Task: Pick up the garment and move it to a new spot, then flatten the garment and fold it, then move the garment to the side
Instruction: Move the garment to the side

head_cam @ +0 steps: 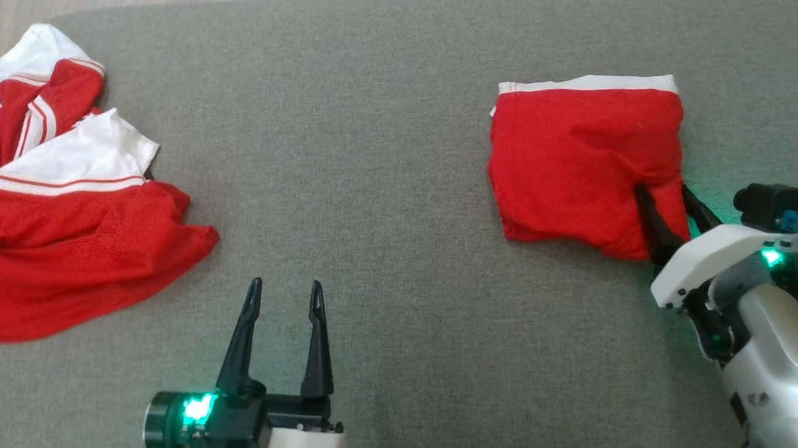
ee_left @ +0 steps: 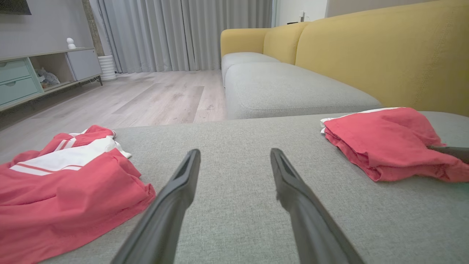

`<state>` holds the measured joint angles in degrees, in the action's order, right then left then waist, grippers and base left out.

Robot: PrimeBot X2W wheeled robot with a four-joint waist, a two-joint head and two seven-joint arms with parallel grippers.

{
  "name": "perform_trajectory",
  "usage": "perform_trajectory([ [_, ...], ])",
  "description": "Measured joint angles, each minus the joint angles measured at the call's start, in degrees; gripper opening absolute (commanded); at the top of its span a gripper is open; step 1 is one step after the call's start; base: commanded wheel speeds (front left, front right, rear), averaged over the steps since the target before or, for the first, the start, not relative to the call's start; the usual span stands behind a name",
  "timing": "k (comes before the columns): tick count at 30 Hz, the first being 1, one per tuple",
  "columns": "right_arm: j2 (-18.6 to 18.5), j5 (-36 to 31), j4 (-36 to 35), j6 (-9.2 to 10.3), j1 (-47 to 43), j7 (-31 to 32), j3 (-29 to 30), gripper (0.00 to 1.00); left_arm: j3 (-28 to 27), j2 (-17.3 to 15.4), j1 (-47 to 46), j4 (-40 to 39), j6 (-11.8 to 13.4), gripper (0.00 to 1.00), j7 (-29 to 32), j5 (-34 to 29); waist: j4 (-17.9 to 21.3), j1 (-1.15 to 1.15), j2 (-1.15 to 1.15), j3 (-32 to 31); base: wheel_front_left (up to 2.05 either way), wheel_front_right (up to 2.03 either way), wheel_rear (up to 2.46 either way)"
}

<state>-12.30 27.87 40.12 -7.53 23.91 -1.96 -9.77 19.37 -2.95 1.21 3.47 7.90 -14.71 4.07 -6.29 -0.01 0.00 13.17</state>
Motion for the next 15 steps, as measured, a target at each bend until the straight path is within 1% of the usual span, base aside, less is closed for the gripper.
perform_trajectory([
  [1, -0.34, 0.85, 0.69, 0.00, 0.21, 0.74, -0.53, 0.61, 0.31, 0.00, -0.10, 0.02, 0.18, 1.00, 0.00, 0.01, -0.14, 0.00, 0.00, 0.26, 0.00, 0.00, 0.00],
  [2, -0.77, 1.46, 0.93, 0.00, 0.30, 0.89, -0.87, 0.13, 0.74, 0.00, -0.13, 0.07, 0.30, 1.00, 0.00, 0.16, -0.24, 0.00, 0.00, 0.46, 0.00, 0.00, 0.00],
  [3, -1.18, 2.09, 1.14, 0.00, 0.45, 0.99, -0.94, 0.00, 1.05, 0.00, -0.16, 0.10, 0.43, 1.00, 0.00, 0.21, -0.30, 0.01, 0.00, 0.64, 0.00, 0.00, 0.00],
  [7, -1.89, 5.58, 1.08, 0.00, 1.52, 1.03, -1.30, 0.00, 1.31, 0.01, -0.92, 0.09, 1.25, 1.00, 0.00, 0.99, 0.15, 0.01, 0.00, 1.44, 0.00, 0.00, 0.00],
  [9, -3.27, 5.93, 0.07, 0.00, 1.54, 1.04, -2.35, 0.00, 1.25, 0.01, -1.55, -0.02, 1.31, 1.00, 0.00, 1.22, 0.79, 0.01, 0.00, 1.93, 0.00, 0.00, 0.00],
  [12, -6.87, 5.90, -1.46, 0.00, 1.55, 1.12, -3.32, 0.00, 1.19, 0.01, -2.32, -0.07, 1.33, 1.00, 0.00, 1.49, 2.31, 0.01, 0.00, 2.84, 0.00, 0.00, 0.00],
  [15, -11.77, 5.49, -2.55, 0.00, 1.71, 1.66, -3.10, 0.00, 1.19, 0.02, -3.41, -0.08, 1.12, 1.00, 0.00, 1.47, 4.21, 0.01, 0.00, 4.22, 0.00, 0.00, 0.00],
])
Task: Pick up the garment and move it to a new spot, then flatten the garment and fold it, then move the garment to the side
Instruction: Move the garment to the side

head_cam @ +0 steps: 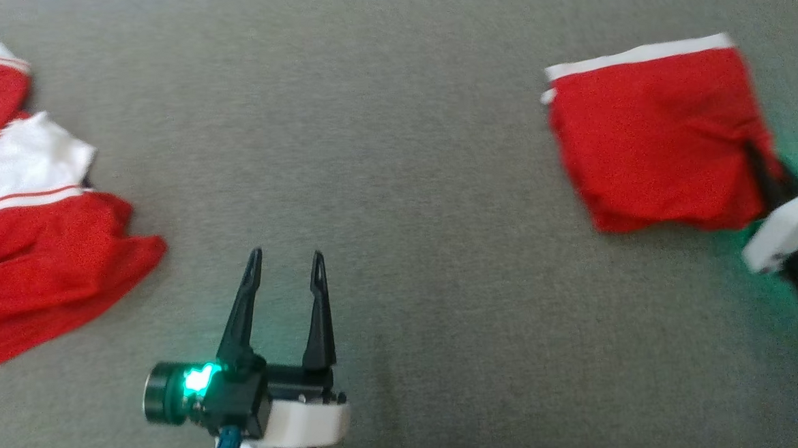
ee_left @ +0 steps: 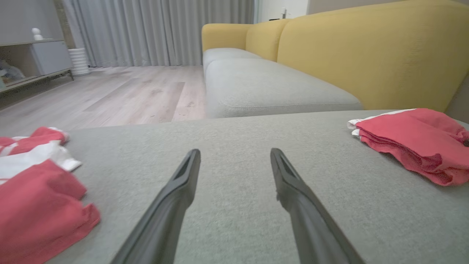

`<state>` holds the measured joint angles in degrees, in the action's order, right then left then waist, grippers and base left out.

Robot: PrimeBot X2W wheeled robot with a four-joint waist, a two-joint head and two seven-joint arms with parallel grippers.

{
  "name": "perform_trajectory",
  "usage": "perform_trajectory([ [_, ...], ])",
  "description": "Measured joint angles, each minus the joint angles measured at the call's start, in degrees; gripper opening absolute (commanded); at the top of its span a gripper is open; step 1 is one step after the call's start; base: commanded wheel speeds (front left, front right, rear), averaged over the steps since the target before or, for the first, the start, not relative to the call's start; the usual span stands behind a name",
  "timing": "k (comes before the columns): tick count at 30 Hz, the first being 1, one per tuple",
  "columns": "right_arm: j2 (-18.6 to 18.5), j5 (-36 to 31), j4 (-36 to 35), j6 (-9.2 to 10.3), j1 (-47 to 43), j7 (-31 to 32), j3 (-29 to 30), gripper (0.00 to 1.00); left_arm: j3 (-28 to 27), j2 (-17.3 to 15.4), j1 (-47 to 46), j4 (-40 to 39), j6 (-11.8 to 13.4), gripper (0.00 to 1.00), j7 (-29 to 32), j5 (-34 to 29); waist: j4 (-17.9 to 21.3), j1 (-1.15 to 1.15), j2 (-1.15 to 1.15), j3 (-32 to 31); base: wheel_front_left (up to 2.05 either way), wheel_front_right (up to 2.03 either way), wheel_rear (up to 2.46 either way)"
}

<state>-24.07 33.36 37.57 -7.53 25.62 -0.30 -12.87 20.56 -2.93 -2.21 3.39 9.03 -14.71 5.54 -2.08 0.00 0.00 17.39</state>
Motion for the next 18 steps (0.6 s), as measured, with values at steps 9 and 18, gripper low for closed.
perform_trajectory([
  [9, -13.29, -2.49, -1.82, 0.00, 4.02, 2.16, 5.34, 0.00, 0.22, 0.14, -9.25, -0.04, -2.08, 1.00, 0.00, -0.59, 6.17, -0.01, 0.00, 8.35, 0.00, 0.00, 0.00],
  [18, -18.06, -6.09, -2.94, 0.00, 6.20, 2.99, 10.43, 0.00, 1.22, 0.15, -15.27, 0.65, -3.04, 1.00, 0.00, -2.09, 9.21, -0.01, 0.00, 15.47, 0.00, 0.00, 0.00],
])
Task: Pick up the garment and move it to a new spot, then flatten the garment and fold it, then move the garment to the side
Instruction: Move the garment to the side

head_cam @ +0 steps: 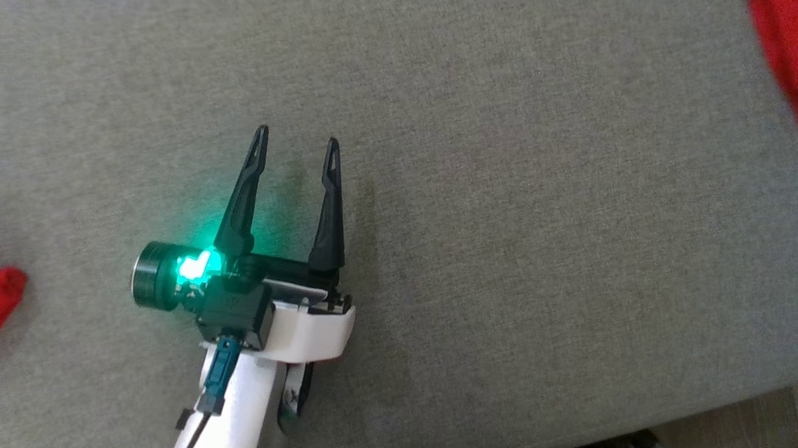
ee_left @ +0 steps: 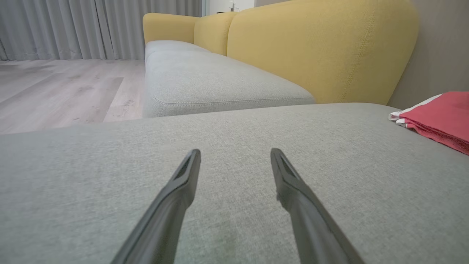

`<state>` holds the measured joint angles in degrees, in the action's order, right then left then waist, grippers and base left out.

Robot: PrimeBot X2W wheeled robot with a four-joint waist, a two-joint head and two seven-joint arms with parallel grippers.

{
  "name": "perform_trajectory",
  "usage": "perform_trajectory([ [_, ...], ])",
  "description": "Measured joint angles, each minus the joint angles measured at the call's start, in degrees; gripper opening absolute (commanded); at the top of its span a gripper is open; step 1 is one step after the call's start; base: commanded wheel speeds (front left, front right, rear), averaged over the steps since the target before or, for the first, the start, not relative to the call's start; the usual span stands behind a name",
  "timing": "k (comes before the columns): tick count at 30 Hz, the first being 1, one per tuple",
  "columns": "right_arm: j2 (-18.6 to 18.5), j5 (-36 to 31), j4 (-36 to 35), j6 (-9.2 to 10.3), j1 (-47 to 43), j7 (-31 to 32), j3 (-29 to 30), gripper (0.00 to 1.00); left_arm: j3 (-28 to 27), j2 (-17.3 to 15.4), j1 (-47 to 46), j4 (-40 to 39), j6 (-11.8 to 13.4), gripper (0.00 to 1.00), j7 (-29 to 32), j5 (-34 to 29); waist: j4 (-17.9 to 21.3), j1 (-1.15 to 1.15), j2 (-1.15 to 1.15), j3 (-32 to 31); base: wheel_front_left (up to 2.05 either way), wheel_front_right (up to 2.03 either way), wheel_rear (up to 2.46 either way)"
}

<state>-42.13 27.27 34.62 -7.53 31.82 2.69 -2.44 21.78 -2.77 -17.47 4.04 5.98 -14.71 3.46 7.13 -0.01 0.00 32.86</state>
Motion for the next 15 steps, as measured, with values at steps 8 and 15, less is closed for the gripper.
perform_trajectory([
  [8, -1.33, -5.01, -1.26, 0.00, 0.45, 0.62, 7.70, 0.19, 0.57, 0.08, -2.09, -1.08, -0.44, 1.00, -0.49, -0.43, 0.82, 0.01, 0.00, 4.07, 0.00, 0.00, 0.00],
  [15, 3.28, -9.14, -4.70, 0.00, 0.29, -0.19, 11.25, 1.00, 0.85, 0.11, -2.70, -0.19, -0.05, 1.00, -0.48, 2.23, 0.35, 0.01, 0.00, 2.87, 0.00, 0.00, 0.00],
])
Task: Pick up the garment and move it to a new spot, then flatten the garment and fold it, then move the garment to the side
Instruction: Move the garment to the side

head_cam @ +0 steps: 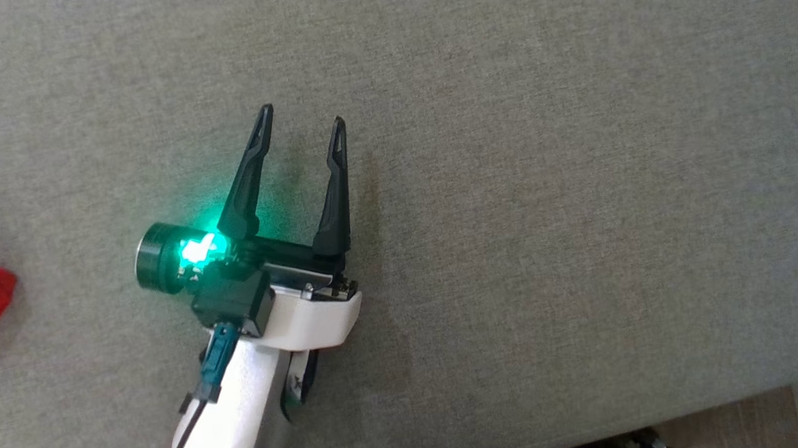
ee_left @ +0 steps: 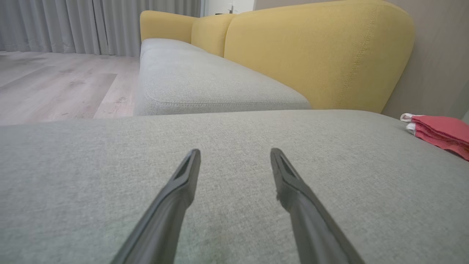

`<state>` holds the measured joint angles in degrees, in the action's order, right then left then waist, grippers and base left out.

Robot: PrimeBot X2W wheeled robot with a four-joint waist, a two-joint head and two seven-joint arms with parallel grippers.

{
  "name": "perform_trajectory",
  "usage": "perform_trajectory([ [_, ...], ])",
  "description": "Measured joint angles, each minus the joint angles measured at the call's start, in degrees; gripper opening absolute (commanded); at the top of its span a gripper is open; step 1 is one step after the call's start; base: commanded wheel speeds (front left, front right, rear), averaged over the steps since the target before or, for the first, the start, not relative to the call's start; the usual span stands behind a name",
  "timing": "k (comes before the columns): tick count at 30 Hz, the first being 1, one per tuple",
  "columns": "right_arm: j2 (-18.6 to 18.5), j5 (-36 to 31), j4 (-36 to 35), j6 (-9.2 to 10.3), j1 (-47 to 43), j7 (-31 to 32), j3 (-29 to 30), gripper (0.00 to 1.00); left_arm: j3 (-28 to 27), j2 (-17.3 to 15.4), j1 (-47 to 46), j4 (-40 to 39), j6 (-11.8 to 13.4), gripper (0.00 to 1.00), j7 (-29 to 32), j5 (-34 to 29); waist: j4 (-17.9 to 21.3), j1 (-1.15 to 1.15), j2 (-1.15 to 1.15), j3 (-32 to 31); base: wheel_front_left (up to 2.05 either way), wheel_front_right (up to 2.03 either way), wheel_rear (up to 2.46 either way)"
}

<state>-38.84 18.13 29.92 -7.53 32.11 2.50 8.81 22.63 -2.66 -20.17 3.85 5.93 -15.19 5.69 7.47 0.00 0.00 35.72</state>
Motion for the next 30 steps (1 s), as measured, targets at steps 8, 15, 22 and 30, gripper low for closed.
perform_trajectory([
  [8, 10.11, -0.80, -4.56, 0.00, -6.34, -5.35, -7.93, 1.00, -0.54, -0.02, 2.40, 2.01, 1.18, 1.00, 0.08, 0.53, -0.97, 0.00, 0.00, -6.59, 0.00, 0.00, 0.00],
  [15, 18.40, 0.33, -2.46, 0.00, -10.06, -11.44, -19.07, 1.00, -2.60, -0.08, 9.79, 3.52, 1.99, 1.00, 0.18, 1.91, -2.93, 0.01, 0.00, -14.43, 0.00, 0.00, 0.00],
  [22, 26.52, 0.27, 3.38, 0.00, -15.28, -16.29, -22.58, 1.00, -5.69, -0.10, 15.96, 5.05, 2.16, 1.00, 0.31, 2.47, -6.08, 0.02, 0.00, -22.71, 0.00, 0.00, 0.00],
  [30, 33.19, -3.56, -3.41, 0.00, -24.71, -16.73, -17.30, 1.00, -8.62, -0.21, 23.58, 5.31, 2.07, 1.00, 0.32, 1.22, -9.43, 0.02, 0.00, -32.19, 0.00, 0.00, 0.00],
])
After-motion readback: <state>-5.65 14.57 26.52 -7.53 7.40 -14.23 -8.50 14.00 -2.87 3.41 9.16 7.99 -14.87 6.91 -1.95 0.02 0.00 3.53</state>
